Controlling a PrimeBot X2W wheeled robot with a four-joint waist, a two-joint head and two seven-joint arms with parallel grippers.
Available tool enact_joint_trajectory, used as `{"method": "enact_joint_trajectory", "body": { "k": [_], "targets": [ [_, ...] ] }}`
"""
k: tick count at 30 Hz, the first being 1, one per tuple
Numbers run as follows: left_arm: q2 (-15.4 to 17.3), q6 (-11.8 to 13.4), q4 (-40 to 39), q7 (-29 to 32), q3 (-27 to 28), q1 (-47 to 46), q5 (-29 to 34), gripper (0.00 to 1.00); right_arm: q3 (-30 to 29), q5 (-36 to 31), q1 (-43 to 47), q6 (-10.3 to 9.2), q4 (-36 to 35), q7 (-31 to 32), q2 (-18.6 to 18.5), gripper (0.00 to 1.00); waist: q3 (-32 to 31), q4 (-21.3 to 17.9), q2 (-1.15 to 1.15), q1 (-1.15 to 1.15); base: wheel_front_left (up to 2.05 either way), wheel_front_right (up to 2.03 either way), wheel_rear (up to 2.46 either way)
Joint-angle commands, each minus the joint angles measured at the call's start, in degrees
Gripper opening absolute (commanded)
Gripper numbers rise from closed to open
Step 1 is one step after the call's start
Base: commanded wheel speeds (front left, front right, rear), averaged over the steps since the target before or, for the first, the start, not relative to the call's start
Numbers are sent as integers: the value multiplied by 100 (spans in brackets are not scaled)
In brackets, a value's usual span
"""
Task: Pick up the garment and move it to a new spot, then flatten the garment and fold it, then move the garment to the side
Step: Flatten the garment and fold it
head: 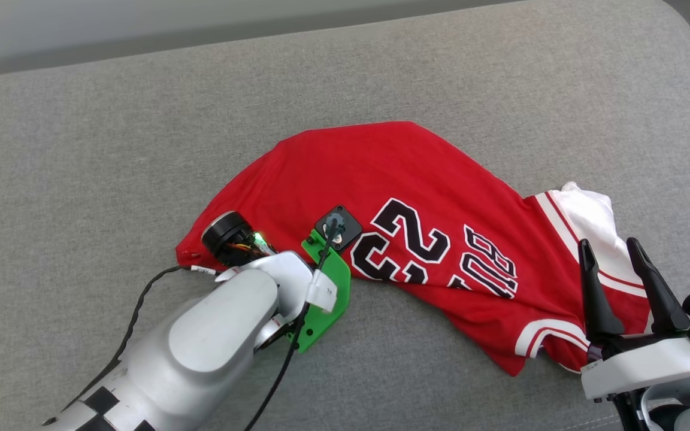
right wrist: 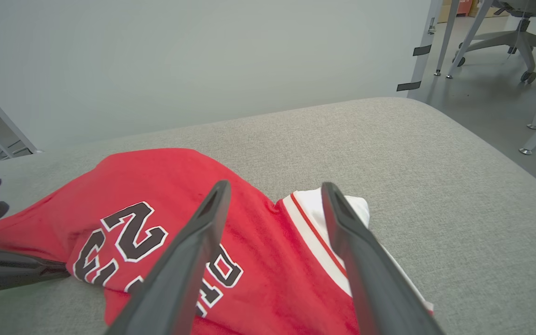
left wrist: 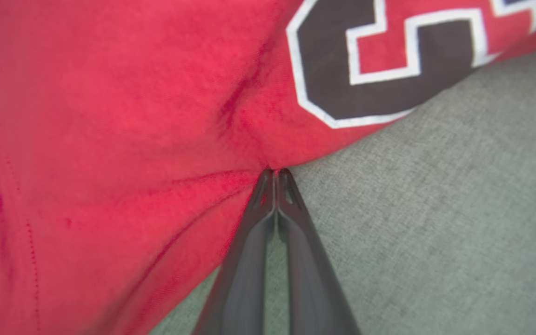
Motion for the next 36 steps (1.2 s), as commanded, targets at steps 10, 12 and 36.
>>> {"method": "enact_joint_trajectory", "body": {
  "k": [10, 12, 36],
  "targets": [
    [299, 61, -108, -904, 91, 77, -158, 0, -110, 127, -3, -3, 83, -23, -4, 100, -413, 340, 0, -1, 0, 0, 0],
    [411, 148, -348, -1012, 170, 89, -153, 0, -155, 129, 46, -3, 80, -8, -4, 100, -507, 443, 0, -1, 0, 0, 0],
    [2102, 1784, -2573, -292, 1578, 610, -774, 0, -469, 66, 268, -3, -204, 280, -4, 100, -559, 1239, 0, -1, 0, 0, 0]
  ]
}}
